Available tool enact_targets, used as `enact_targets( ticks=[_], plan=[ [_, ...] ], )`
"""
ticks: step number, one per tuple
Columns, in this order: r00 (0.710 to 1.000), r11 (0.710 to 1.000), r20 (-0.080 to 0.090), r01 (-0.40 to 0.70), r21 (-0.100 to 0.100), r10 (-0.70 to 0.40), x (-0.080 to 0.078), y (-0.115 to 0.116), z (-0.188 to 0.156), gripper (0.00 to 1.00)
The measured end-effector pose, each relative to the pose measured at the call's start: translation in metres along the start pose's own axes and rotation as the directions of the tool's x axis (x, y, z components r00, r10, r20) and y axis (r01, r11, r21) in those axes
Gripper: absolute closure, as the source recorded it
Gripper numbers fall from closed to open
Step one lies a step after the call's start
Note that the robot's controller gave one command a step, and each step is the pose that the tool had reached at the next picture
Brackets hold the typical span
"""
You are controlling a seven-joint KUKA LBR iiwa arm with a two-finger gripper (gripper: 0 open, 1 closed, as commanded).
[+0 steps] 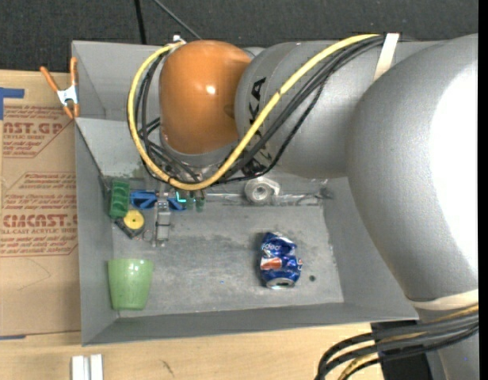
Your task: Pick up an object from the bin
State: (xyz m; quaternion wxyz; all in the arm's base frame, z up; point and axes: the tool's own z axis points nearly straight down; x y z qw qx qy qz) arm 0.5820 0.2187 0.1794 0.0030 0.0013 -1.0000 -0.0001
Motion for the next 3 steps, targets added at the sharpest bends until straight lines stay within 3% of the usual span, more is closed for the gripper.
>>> enact_targets(
  ticks=[1, 2, 3],
  plan=[
    [0.935, 0.935, 0.007, 0.354, 0.002, -0.354, 0.021, 0.009, 0.11, 0.0],
    [0.848, 0.848, 0.02, 0.529, 0.006, -0.529, 0.095, 0.008, 0.108, 0.0],
    [0.776, 0.776, 0.013, 0.631, 0.007, -0.631, 0.092, 0.029, 0.109, 0.0]
  ],
)
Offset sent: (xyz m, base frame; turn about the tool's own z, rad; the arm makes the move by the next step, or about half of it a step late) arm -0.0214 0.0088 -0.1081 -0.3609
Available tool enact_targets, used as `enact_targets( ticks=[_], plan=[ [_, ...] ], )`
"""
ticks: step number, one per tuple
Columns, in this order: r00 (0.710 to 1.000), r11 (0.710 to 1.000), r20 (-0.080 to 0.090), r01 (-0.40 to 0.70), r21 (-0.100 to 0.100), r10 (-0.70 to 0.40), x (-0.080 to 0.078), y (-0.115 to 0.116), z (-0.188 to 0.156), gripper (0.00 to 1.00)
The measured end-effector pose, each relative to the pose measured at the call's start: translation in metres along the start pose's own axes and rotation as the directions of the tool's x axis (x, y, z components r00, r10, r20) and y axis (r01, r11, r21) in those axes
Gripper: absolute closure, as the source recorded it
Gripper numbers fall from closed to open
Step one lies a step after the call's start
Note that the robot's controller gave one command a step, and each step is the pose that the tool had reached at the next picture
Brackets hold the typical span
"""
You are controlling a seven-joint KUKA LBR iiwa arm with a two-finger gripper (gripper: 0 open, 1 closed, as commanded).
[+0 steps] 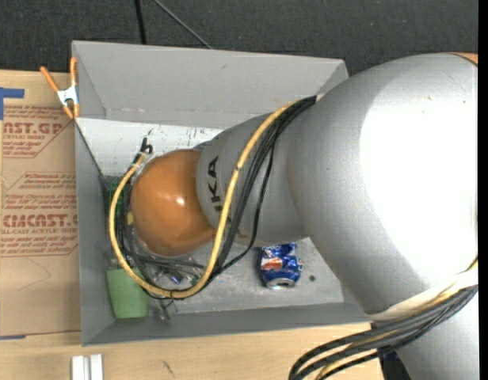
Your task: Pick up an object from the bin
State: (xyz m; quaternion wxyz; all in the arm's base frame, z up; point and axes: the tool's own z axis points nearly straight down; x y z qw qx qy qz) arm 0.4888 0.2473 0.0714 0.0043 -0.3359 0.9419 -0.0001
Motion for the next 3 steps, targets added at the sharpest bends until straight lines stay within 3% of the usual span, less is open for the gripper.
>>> enact_targets(
  ticks=[1, 2, 3],
  plan=[
    [1.0, 1.0, 0.008, -0.004, 0.01, 0.004, -0.003, -0.006, -0.005, 1.0],
    [1.0, 1.0, 0.003, -0.025, 0.0, 0.025, -0.01, -0.036, -0.105, 1.0],
    [0.999, 0.999, 0.001, -0.04, -0.001, 0.04, -0.023, -0.047, -0.155, 1.0]
  ],
)
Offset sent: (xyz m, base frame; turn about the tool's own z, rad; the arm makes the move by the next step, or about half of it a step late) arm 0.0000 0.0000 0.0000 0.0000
